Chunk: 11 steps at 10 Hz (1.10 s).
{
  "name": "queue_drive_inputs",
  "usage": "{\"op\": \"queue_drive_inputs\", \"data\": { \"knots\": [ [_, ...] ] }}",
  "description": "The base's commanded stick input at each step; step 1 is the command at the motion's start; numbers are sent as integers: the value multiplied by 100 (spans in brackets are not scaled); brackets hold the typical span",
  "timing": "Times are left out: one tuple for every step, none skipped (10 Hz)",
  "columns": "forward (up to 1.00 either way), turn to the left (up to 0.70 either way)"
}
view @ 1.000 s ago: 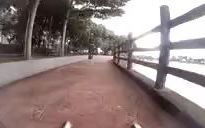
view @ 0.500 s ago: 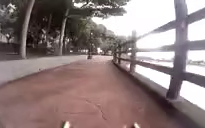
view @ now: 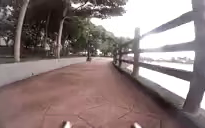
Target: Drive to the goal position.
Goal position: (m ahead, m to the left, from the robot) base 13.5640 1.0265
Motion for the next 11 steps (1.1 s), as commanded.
{"op": "queue_drive_inputs", "data": {
  "knots": [
    [70,0],
    [70,0],
    [70,0],
    [70,0],
    [70,0],
    [70,0],
    [70,0],
    [70,0],
    [70,0],
    [70,0],
    [70,0]
  ]
}}
